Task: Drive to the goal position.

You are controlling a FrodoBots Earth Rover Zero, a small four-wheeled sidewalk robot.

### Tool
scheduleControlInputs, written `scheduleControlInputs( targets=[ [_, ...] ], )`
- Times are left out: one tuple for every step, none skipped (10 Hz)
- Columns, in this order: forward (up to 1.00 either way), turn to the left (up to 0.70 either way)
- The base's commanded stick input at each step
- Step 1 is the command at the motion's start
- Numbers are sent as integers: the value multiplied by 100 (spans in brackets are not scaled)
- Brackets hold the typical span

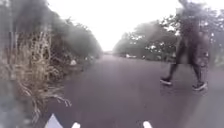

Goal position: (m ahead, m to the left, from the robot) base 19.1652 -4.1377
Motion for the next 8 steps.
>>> scheduleControlInputs(
  targets=[
    [70,0],
    [70,0],
    [70,0],
    [70,0],
    [70,0],
    [70,0],
    [70,0],
    [70,0]
  ],
)
